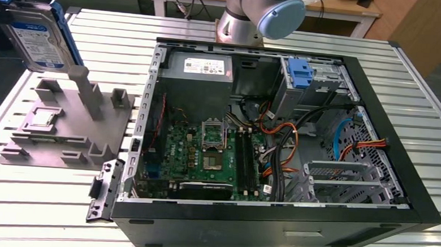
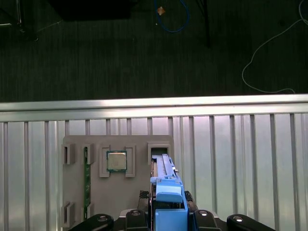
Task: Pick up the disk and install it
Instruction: 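Pick up the disk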
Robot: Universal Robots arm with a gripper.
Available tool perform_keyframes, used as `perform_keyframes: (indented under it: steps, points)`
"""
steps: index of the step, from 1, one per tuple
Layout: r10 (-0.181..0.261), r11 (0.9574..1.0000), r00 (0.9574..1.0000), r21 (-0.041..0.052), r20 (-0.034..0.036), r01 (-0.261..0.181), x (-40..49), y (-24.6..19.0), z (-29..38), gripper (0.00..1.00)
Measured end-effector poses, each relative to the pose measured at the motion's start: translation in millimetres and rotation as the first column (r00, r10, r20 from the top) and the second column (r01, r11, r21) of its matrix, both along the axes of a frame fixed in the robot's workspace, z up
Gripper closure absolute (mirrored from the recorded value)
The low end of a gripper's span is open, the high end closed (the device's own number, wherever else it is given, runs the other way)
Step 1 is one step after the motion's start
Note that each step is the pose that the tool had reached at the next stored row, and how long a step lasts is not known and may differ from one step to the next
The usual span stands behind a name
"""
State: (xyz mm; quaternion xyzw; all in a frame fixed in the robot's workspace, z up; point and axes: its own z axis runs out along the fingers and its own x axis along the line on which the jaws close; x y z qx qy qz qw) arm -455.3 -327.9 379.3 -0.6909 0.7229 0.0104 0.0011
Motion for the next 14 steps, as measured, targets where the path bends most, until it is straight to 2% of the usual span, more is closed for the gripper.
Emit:
perform_keyframes:
  steps: [14]
  points:
    - [0.000,1.0000,1.0000,-0.0001,-0.0002,0.000,-0.1,0.0,2.5,0.64]
